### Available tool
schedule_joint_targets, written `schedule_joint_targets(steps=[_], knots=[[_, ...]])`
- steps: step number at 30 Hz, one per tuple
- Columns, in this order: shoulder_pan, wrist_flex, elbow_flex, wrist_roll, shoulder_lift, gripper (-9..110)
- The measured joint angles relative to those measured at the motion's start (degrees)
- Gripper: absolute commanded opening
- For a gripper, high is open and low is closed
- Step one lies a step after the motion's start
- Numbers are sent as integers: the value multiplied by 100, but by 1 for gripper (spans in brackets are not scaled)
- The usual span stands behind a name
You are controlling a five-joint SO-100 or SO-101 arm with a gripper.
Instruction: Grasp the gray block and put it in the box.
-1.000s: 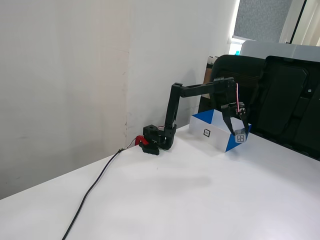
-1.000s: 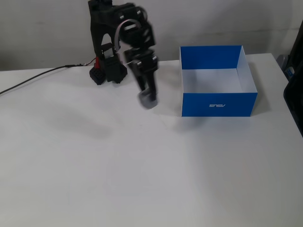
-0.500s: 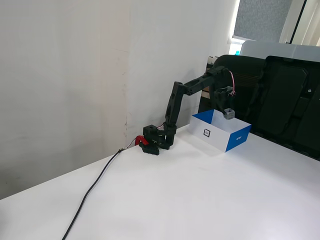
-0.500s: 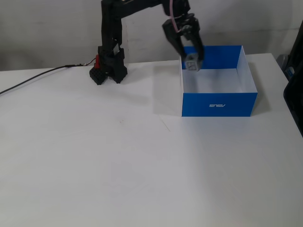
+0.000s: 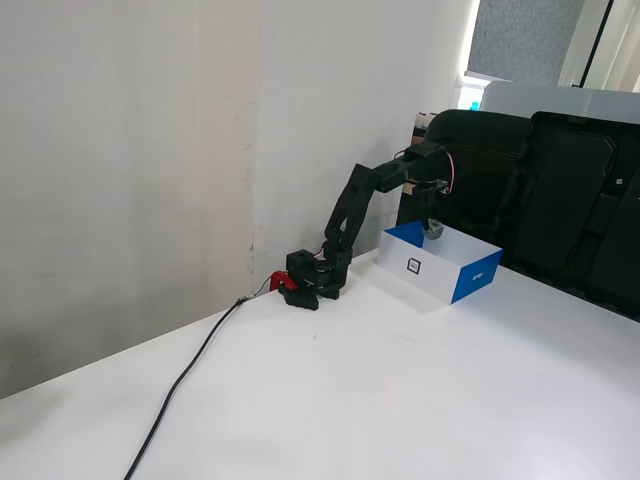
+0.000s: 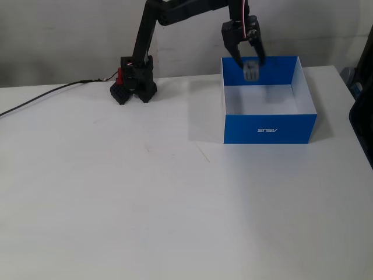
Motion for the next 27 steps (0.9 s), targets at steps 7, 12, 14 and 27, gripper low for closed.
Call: schedule_joint_targets(steps=[7, 12, 14, 27], knots=[[-70, 0, -132, 0, -79, 19], [-448, 9, -272, 0, -79, 0], [-729, 18, -272, 0, -79, 0], [-3709, 26, 782, -35, 1081, 0]])
